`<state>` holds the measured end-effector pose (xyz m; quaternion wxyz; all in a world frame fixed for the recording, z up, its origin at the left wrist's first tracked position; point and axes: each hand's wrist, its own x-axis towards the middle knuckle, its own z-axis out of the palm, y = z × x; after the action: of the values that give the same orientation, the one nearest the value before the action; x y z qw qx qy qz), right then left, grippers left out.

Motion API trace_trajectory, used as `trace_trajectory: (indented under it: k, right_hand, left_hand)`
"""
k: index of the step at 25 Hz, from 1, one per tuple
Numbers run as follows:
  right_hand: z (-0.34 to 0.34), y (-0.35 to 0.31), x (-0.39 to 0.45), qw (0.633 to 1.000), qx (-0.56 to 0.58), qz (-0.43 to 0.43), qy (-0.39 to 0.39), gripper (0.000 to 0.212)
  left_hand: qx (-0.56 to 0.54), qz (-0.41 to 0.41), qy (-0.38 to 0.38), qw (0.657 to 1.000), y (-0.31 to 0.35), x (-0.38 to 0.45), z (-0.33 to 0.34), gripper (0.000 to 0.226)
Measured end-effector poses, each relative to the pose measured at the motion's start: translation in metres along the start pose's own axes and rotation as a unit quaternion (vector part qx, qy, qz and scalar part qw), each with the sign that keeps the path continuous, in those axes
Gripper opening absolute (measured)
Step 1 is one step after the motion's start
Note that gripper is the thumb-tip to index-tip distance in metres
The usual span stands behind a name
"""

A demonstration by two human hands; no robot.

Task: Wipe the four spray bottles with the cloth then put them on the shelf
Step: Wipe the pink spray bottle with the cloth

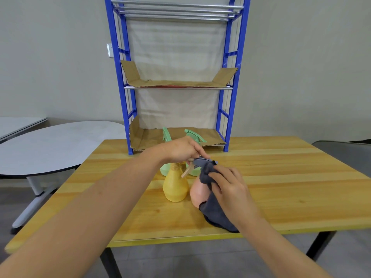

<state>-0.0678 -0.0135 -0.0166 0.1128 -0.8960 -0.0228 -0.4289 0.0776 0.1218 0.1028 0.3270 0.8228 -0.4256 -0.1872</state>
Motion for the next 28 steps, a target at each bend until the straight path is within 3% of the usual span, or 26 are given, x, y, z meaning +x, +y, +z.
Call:
trace_trajectory:
  k: [4,10,13,16,20,23,28]
  right_hand:
    - [0.008,-0.02,0.012,0.995,-0.024,-0.087,0.035,0.02]
    - [-0.004,0.004,-0.01,1.0,0.003,-0.005,0.018,0.029]
    - [-0.022,0.009,0.003,1.0,-0.003,0.004,0.029,0.028]
    - [-0.043,0.006,0.036,0.999,-0.02,-0.007,0.025,0.023]
    - [-0.042,-0.015,0.079,0.993,-0.095,-0.067,0.011,0.013]
    - [-0.035,-0.03,0.092,0.985,-0.124,-0.035,-0.115,0.023]
    - [-0.042,-0.004,0.084,0.975,-0.121,0.044,-0.18,0.024]
  left_hand:
    - [0.004,0.005,-0.002,1.0,0.005,-0.004,0.002,0.036]
    - [0.009,0.015,0.002,1.0,0.003,-0.003,0.003,0.036]
    - [0.095,0.051,0.035,0.994,0.0,-0.011,0.0,0.035]
    - [0.101,0.08,0.099,0.987,-0.011,-0.026,-0.017,0.037]
    - [0.255,0.057,0.088,0.961,-0.021,-0.028,-0.014,0.044]
    - [0.309,0.055,0.118,0.942,-0.026,-0.019,0.002,0.045]
    - [0.25,0.043,0.157,0.955,-0.033,-0.015,0.006,0.031]
